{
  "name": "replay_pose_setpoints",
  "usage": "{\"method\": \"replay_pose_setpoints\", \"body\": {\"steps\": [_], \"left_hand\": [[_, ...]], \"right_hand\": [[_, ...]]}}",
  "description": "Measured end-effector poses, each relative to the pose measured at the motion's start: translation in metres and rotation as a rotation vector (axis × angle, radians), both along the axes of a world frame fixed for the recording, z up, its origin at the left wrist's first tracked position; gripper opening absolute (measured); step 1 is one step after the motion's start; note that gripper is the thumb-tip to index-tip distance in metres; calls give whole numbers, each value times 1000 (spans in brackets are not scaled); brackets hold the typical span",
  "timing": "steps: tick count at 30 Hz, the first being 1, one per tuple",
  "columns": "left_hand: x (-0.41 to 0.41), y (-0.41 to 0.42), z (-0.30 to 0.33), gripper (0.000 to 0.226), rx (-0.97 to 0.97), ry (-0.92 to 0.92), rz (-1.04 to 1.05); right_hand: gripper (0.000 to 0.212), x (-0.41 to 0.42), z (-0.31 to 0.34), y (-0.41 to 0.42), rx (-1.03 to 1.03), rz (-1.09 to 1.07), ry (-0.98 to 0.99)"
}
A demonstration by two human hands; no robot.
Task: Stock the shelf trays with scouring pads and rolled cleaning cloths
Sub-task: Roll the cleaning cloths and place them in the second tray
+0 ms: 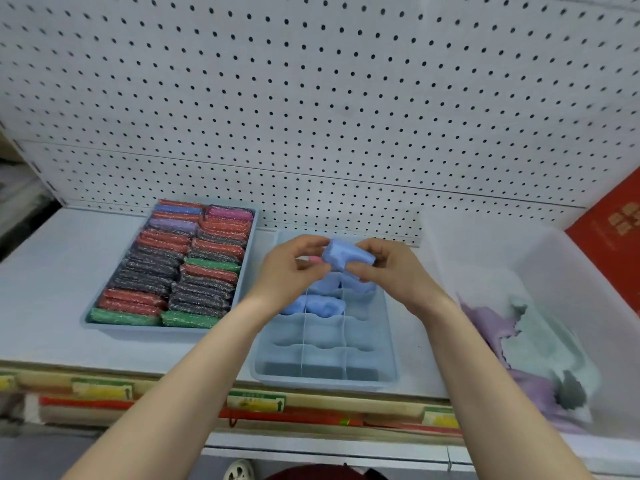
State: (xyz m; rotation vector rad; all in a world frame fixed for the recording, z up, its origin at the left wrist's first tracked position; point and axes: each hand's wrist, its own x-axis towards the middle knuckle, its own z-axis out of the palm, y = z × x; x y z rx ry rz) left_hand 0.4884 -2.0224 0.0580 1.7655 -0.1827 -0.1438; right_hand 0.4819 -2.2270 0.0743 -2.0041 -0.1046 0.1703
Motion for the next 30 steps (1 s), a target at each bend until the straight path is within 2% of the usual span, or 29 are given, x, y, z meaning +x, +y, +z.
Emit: {"method": "replay_pose_setpoints", "body": {"steps": [4,7,10,13,15,20,22,23,26,29,30], "left_hand": [[-3,-3,-35,41,311,-93,-91],[-4,-10,-57,33,613,-265,-147],[-2,-22,-78,28,716,-309,-232],[0,-28,-91,34,769,-327,-195],[1,-26,-96,39,777,-319,-179],[1,-27,-93,31,775,-311,-167],[1,-26,-93,29,780,-311,-160],[0,-26,-94,29,781,-304,-159],[2,-25,-97,26,778,-293,-151],[4,-28,-96,26,800,-261,-140],[5,-29,-96,28,809,-242,-142]], "right_hand": [[15,-12,-36,-11,-399,-162,-144],[23,-22,-56,-3,-646,-146,-186],[29,-26,-72,7,-858,-104,-228],[45,-24,-78,13,-1073,-118,-274],[48,-21,-78,17,-1187,-109,-281],[38,-12,-73,30,-1319,-62,-244],[25,-10,-67,30,-1360,-3,-178],[18,-12,-62,29,-1318,37,-150],[18,-8,-58,21,-1154,35,-102],[12,-4,-61,27,-1241,25,-145],[23,-4,-66,29,-1264,36,-132]]}}
